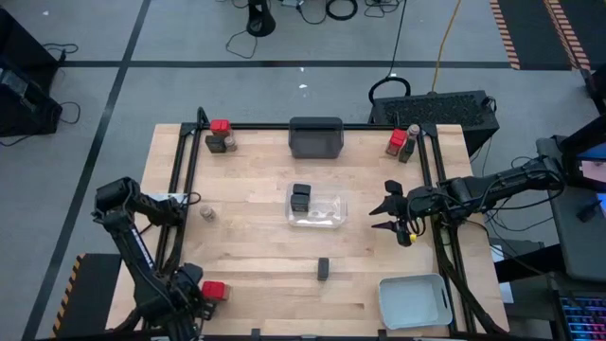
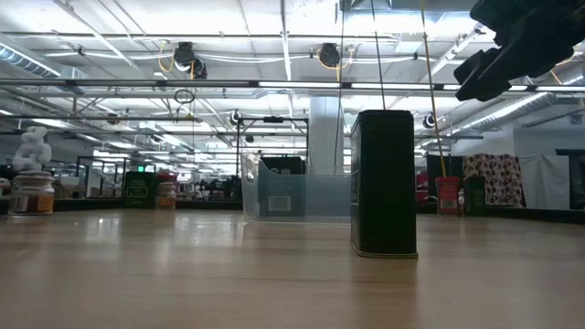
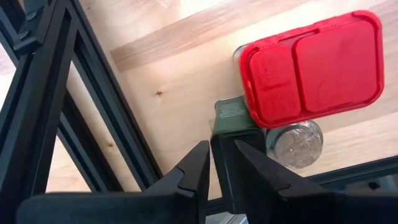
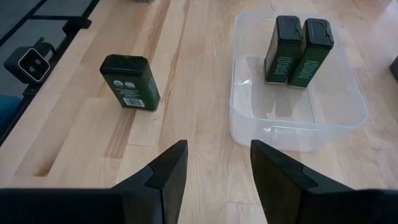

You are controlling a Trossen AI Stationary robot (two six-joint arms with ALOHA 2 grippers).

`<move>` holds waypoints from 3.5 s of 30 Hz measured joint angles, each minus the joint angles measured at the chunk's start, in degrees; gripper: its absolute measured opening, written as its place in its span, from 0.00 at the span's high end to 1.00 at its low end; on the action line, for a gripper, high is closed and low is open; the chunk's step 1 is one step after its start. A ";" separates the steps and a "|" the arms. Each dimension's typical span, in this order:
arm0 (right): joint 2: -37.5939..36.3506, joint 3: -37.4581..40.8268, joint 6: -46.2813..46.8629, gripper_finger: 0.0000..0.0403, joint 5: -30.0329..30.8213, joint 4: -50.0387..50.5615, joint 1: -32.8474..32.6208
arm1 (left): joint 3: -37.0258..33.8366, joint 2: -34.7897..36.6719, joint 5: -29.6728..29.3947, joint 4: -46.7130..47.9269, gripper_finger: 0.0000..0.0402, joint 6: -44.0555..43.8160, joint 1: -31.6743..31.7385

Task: Sort spices by type
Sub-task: Put the green seasoning bottle into the transparent bin

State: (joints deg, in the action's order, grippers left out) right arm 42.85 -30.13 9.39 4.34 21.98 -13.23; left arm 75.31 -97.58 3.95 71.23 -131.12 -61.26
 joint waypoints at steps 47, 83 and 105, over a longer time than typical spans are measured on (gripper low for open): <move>0.00 0.00 -0.45 0.61 0.02 0.22 0.01 | 0.02 2.69 -1.44 -3.44 0.31 0.95 0.53; 0.00 0.02 -1.03 0.61 0.02 0.17 0.00 | 0.07 -1.05 -2.54 -6.41 0.31 1.36 -1.50; 0.00 0.02 -0.92 0.61 0.02 0.17 0.00 | 0.07 -1.05 -2.67 -6.54 0.31 1.38 -1.52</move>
State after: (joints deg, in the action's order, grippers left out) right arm 42.85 -30.11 8.46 4.36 22.15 -13.23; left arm 75.37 -98.63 1.28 64.69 -129.73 -62.78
